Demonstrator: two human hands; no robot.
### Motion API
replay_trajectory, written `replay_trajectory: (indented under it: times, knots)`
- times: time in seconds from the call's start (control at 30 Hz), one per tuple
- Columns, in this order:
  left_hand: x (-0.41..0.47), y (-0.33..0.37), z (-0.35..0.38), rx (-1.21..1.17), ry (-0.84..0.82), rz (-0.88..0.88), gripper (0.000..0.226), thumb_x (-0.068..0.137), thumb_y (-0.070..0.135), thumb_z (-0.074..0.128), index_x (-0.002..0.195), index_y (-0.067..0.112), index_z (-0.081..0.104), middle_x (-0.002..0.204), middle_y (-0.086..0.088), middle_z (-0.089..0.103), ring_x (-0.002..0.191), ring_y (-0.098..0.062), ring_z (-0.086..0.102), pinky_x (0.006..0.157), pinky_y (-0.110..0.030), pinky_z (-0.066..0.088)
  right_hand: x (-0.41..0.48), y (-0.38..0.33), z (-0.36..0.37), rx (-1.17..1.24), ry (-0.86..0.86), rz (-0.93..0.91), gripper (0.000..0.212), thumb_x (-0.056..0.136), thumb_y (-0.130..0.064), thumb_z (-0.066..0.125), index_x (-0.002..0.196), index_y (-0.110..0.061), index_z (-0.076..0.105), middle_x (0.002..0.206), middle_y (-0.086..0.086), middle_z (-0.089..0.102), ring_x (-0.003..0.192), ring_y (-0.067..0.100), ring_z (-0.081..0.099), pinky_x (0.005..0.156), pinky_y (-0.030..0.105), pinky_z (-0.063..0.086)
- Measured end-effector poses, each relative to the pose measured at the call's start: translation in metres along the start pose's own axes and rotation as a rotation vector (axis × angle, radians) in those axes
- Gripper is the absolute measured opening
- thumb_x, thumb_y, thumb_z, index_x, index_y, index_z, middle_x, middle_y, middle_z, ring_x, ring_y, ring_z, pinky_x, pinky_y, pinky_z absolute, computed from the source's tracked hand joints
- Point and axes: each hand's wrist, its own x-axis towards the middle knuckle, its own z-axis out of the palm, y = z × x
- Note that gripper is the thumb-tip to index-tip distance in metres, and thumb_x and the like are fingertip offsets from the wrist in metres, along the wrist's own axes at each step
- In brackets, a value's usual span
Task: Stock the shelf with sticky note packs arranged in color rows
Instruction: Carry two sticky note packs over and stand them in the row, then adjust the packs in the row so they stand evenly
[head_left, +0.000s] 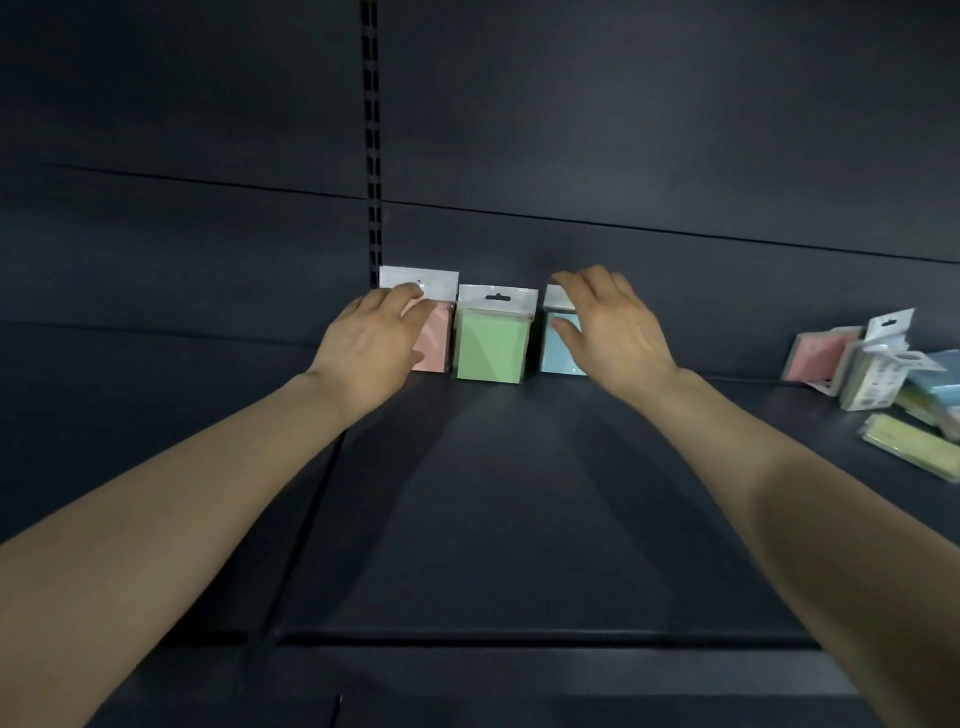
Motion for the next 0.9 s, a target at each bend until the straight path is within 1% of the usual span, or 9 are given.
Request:
replay_trajectory:
  times: [0.1, 0.2, 0.4, 0.47, 0.53, 0.6, 0.67, 0.77, 0.9]
  knots:
    - [0.002, 0.012, -0.015, -0.013, 0.092, 0.065, 0.057, 0.084, 0.02, 0.07, 0.136, 0.011, 0.049, 0.139, -0.009, 0.047, 0.122, -0.033, 0.048, 0.099, -0.045, 0.043, -0.018, 0.013, -0.018, -0.079, 0.0, -0.001, 0.044, 0.091, -0.023, 0.06, 0.132, -0.01, 0.053, 0.118, 0.012, 0.056, 0.103, 0.034, 0.052, 0.077, 0.045, 0.052]
    - [0.007, 0.035, -0.03, -0.03, 0.159, 0.136, 0.055, 0.082, 0.02, 0.072, 0.132, 0.01, 0.053, 0.133, -0.009, 0.052, 0.116, -0.034, 0.052, 0.094, -0.045, 0.046, -0.044, 0.028, -0.038, -0.176, 0.017, -0.014, 0.042, 0.088, -0.022, 0.063, 0.127, -0.006, 0.057, 0.109, 0.015, 0.058, 0.094, 0.036, 0.055, 0.072, 0.047, 0.053]
    - [0.023, 0.107, -0.051, -0.071, 0.204, 0.267, 0.051, 0.082, 0.021, 0.072, 0.129, 0.01, 0.056, 0.125, -0.011, 0.057, 0.109, -0.036, 0.053, 0.092, -0.046, 0.047, -0.106, 0.072, -0.085, -0.359, 0.006, -0.014, 0.038, 0.088, -0.027, 0.059, 0.121, -0.008, 0.059, 0.1, 0.013, 0.06, 0.085, 0.035, 0.057, 0.067, 0.042, 0.046]
    - [0.028, 0.139, -0.056, -0.092, 0.216, 0.303, 0.047, 0.081, 0.021, 0.073, 0.125, 0.011, 0.059, 0.122, -0.009, 0.059, 0.108, -0.035, 0.054, 0.091, -0.045, 0.047, -0.13, 0.091, -0.102, -0.405, 0.02, -0.011, 0.035, 0.091, -0.03, 0.054, 0.119, -0.01, 0.06, 0.098, 0.011, 0.06, 0.084, 0.035, 0.057, 0.068, 0.042, 0.046]
    - [0.034, 0.174, -0.059, -0.118, 0.233, 0.337, 0.044, 0.081, 0.022, 0.072, 0.123, 0.012, 0.06, 0.12, -0.008, 0.06, 0.108, -0.034, 0.054, 0.09, -0.044, 0.047, -0.153, 0.114, -0.118, -0.424, 0.013, 0.01, 0.035, 0.094, -0.033, 0.048, 0.119, -0.011, 0.06, 0.1, 0.011, 0.061, 0.088, 0.035, 0.057, 0.073, 0.044, 0.047]
    - [0.039, 0.213, -0.061, -0.147, 0.241, 0.376, 0.043, 0.083, 0.023, 0.069, 0.124, 0.013, 0.06, 0.12, -0.007, 0.059, 0.109, -0.033, 0.054, 0.09, -0.045, 0.048, -0.177, 0.138, -0.135, -0.424, -0.017, 0.043, 0.036, 0.096, -0.035, 0.044, 0.119, -0.012, 0.06, 0.103, 0.01, 0.062, 0.093, 0.035, 0.056, 0.077, 0.045, 0.045]
    - [0.043, 0.255, -0.061, -0.186, 0.236, 0.4, 0.043, 0.085, 0.023, 0.068, 0.125, 0.013, 0.059, 0.12, -0.008, 0.059, 0.11, -0.033, 0.053, 0.09, -0.045, 0.048, -0.202, 0.163, -0.152, -0.416, -0.043, 0.07, 0.036, 0.097, -0.036, 0.043, 0.118, -0.013, 0.061, 0.105, 0.009, 0.062, 0.094, 0.035, 0.056, 0.077, 0.044, 0.045]
    - [0.048, 0.319, -0.054, -0.223, 0.194, 0.406, 0.043, 0.088, 0.025, 0.065, 0.128, 0.014, 0.057, 0.123, -0.007, 0.057, 0.114, -0.03, 0.051, 0.094, -0.044, 0.046, -0.24, 0.205, -0.178, -0.426, -0.065, 0.089, 0.038, 0.095, -0.037, 0.04, 0.118, -0.014, 0.061, 0.106, 0.009, 0.061, 0.092, 0.035, 0.056, 0.074, 0.043, 0.046]
    - [0.051, 0.402, -0.043, -0.255, 0.12, 0.411, 0.045, 0.09, 0.028, 0.062, 0.132, 0.016, 0.053, 0.129, -0.006, 0.054, 0.119, -0.029, 0.048, 0.099, -0.042, 0.043, -0.285, 0.258, -0.201, -0.436, -0.095, 0.139, 0.04, 0.096, -0.035, 0.04, 0.121, -0.013, 0.061, 0.11, 0.01, 0.062, 0.095, 0.036, 0.058, 0.077, 0.043, 0.048]
